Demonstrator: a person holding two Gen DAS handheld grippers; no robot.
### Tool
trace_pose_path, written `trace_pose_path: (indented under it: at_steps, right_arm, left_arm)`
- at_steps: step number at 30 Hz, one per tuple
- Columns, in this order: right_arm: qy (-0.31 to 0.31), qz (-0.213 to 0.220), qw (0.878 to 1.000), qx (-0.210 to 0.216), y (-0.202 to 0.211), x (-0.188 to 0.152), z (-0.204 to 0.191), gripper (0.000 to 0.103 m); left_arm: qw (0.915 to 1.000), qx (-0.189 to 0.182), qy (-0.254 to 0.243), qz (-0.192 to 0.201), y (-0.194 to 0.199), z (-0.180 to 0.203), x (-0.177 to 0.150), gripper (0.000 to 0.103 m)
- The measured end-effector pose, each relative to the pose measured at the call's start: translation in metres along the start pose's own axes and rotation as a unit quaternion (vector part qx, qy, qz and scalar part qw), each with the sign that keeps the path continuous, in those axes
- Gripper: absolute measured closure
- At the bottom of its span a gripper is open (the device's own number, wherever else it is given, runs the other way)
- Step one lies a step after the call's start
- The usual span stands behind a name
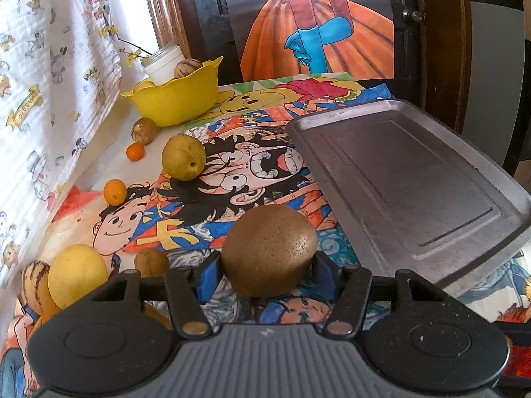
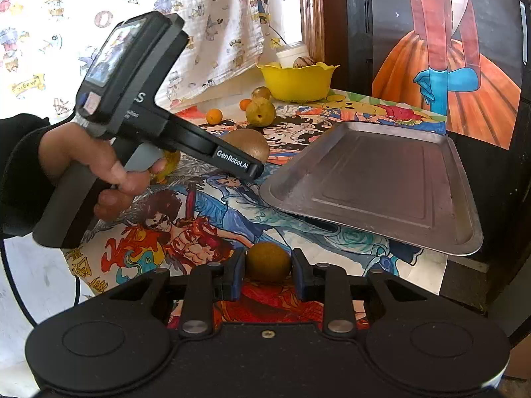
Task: Organize fruits
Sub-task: 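Carry the large kiwi in the left tool over the metal tray while the right tool carries the small kiwi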
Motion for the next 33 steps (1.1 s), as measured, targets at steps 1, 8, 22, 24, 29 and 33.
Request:
trace_pose_path:
  at_steps: [1,8,22,24,29,33]
  right_arm:
    - [0.000,0.001,1.000,0.001,0.000,0.000,0.000,0.072]
    - [0.003,0.011,1.000,0.000,0.000,-0.002,0.000,0.072]
    - [-0.003,0.042,0.999,-0.007,0.023,-0.011,0.000,0.072]
    - [-0.005,0.050,0.999,-0.008,0.031,-0.011,0.000,0.072]
    - [-0.009,0.072,0.997,-0.010,0.049,-0.002,0.007,0.072]
    - [-0.012,0.088,0.996,-0.010,0.064,0.013,0.025,0.072]
  left_arm:
    - [1.0000,-0.001,0.000,0.000,0.002,0.001,-0.001,0.040]
    - [1.0000,-0.008,0.004,0.000,0.012,0.007,-0.010,0.040]
    - [0.9984,-0.030,0.041,0.023,0.051,0.014,-0.041,0.041]
    - [0.9978,-0.034,0.048,0.030,0.059,0.014,-0.044,0.041]
    - [0.9964,-0.038,0.057,0.050,0.080,0.017,-0.043,0.041]
    - [0.9948,-0.038,0.063,0.070,0.096,0.019,-0.030,0.041]
Point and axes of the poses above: each gripper's, at about its wrist camera, not at the fingertips, and y roughly against the way its jaws point, z to its right, x to its top, the point moved 5 cm from there along -y, roughly the way its jaws point, and after that the axes turned 15 degrees about -z, right-handed, at the moved point
